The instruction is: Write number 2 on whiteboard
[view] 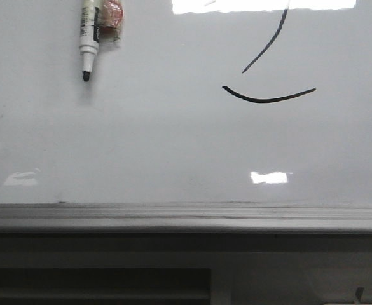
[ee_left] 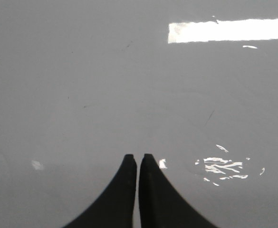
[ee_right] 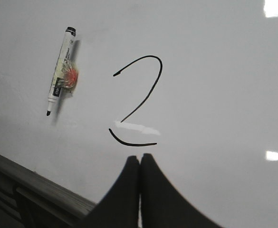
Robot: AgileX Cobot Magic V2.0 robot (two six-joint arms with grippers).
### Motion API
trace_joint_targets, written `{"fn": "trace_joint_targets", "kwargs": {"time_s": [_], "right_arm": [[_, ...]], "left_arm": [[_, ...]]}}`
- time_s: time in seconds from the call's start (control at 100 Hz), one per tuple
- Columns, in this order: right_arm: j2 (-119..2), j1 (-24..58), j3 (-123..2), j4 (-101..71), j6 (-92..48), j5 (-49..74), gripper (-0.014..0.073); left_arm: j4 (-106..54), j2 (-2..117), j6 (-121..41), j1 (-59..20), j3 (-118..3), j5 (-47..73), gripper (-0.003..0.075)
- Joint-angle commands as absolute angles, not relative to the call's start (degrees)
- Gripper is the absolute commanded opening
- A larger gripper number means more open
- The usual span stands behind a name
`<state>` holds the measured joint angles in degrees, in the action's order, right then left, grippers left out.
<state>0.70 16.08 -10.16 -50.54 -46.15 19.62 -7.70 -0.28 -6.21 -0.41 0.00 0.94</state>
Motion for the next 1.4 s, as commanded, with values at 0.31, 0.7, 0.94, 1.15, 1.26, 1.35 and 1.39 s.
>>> {"fn": "trace_joint_targets", "kwargs": {"time_s": [0.31,0.7,0.94,1.15,1.26,1.35,1.39], "right_arm": [[1.01,15.64,-11.65,-51.91,-46.75,16.39,-0.0055],[1.01,15.64,-11.28,-50.98,-46.75,14.18,-0.0055],[1.01,11.64,-9.32,-40.63,-40.87,9.21,-0.0055],[1.01,1.44,-6.69,-20.01,-23.0,8.43,-0.0055],[1.01,0.61,-4.28,-9.09,-15.67,7.37,-0.0055],[1.39,0.61,-1.34,-4.5,-10.91,4.43,-0.0055],[1.5,0.61,0.37,-4.0,-10.58,2.06,-0.0055]], "left_arm": [[-8.07,-1.76,-5.49,-0.41,0.8,-2.83,-0.002],[-8.07,-1.76,-5.49,-0.41,0.8,-2.83,-0.002],[-8.07,-1.76,-5.49,-0.41,0.8,-2.83,-0.002],[-8.07,-1.76,-5.49,-0.41,0.8,-2.83,-0.002],[-8.07,-1.76,-5.49,-0.41,0.8,-2.83,-0.002],[-8.07,-1.76,-5.49,-0.41,0.8,-2.83,-0.002],[-8.07,-1.76,-5.49,-0.41,0.8,-2.83,-0.002]]}}
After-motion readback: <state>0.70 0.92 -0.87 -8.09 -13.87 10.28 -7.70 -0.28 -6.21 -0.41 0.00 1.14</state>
